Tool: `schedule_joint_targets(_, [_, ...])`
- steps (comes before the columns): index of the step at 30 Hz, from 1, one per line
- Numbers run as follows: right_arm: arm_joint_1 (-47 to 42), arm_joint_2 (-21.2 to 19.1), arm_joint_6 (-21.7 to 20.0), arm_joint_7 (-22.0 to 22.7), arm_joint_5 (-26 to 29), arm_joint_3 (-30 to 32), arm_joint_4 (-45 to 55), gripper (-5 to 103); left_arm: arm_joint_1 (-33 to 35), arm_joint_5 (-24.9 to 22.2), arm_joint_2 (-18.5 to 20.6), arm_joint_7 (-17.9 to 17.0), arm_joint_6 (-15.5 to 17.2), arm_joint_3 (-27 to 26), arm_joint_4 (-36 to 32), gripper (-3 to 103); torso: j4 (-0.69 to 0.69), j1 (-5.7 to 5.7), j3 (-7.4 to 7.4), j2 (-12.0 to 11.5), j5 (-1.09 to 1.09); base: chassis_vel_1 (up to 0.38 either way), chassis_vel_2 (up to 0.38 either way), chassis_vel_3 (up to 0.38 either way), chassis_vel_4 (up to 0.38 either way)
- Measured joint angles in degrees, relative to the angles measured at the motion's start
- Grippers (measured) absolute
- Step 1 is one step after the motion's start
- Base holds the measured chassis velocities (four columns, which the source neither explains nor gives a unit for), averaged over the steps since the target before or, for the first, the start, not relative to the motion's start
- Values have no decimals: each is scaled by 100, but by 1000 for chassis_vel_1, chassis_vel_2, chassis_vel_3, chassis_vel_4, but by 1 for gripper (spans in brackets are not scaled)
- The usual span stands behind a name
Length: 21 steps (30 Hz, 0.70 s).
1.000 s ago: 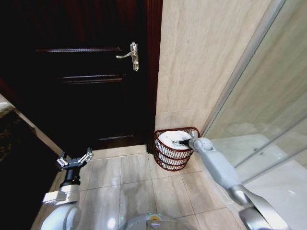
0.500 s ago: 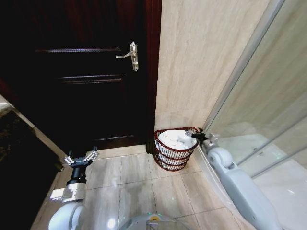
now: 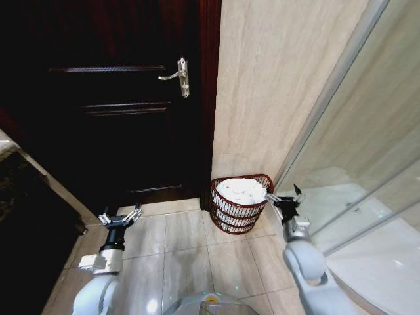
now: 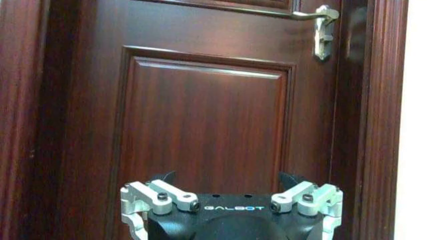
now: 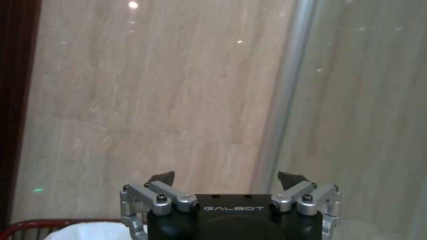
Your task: Discard the used towel into the hamper.
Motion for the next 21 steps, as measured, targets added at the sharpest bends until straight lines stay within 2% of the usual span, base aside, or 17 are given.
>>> schedule_joint_targets(2, [-184, 286, 29, -1, -186, 81, 194, 100, -74, -101, 123, 0, 118, 1, -22, 100, -1, 0, 0, 0, 0, 0, 0, 0, 0])
schedule_joint_targets(4, [-222, 351, 31, -5, -218, 102, 245, 100, -90, -121, 148, 0, 144, 1, -26, 100, -1, 0, 0, 0, 1, 0, 0, 0, 0])
schedule_joint_targets(5, [-377, 610, 31, -35, -311, 184, 494, 100, -125, -162, 219, 0, 260, -8, -48, 100, -1, 0, 0, 0, 0, 0, 0, 0, 0])
schedule_joint_targets(7, [-575, 821, 31, -70, -392, 218, 778, 100, -124, -179, 281, 8, 366, -20, -76, 100, 0, 0, 0, 0, 0, 0, 0, 0, 0])
schedule_joint_targets(14, [-967, 1018, 102, -129, -597, 262, 1114, 100, -121, -198, 370, 81, 399, -37, -79, 100, 0, 7, 9, 16, 0, 0, 0, 0, 0])
schedule_joint_targets(21, [-1051, 978, 90, -124, -633, 294, 1274, 100, -136, -212, 427, 80, 395, -27, -88, 100, 0, 59, 85, 147, 0, 0, 0, 0, 0])
